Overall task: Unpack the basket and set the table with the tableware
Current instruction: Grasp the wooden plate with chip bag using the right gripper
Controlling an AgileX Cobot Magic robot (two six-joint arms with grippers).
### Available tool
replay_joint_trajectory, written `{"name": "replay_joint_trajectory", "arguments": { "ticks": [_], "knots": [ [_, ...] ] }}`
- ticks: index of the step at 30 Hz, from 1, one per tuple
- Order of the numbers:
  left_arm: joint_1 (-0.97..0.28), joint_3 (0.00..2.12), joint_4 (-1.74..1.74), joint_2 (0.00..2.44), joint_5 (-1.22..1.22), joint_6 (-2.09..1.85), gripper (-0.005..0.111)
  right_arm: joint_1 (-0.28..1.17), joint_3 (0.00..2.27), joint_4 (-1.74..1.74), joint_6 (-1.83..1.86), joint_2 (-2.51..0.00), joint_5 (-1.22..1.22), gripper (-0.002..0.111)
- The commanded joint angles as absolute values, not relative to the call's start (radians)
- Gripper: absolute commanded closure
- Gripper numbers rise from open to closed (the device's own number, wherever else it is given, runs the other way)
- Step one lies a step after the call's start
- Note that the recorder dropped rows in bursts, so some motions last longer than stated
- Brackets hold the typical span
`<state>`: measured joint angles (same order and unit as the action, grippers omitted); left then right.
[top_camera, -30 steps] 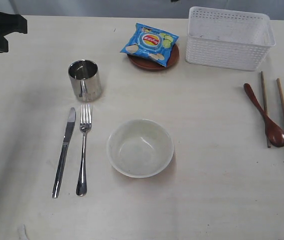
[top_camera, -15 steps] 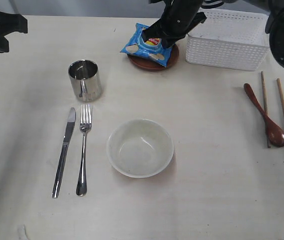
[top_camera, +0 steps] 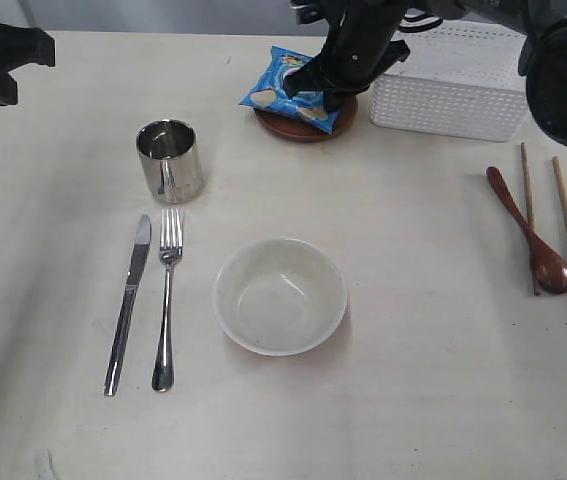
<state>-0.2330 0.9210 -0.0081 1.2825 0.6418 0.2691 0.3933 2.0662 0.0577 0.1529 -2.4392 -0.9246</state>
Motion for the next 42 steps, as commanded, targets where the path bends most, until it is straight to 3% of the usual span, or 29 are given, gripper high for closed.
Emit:
{"name": "replay_joint_trajectory", "arguments": {
  "ticks": [1, 42],
  "knots": [
    [-0.233, 0.915, -0.015, 1.282, 0.633, 0.265, 0.107, 0.403, 2.069, 0.051, 0.148, -2.438, -0.951, 0.109],
    [-0.233, 0.915, -0.015, 1.282, 0.633, 0.265, 0.107, 0.537, 2.069, 0.051, 0.142, -2.482, -1.075, 0.109]
  ]
}}
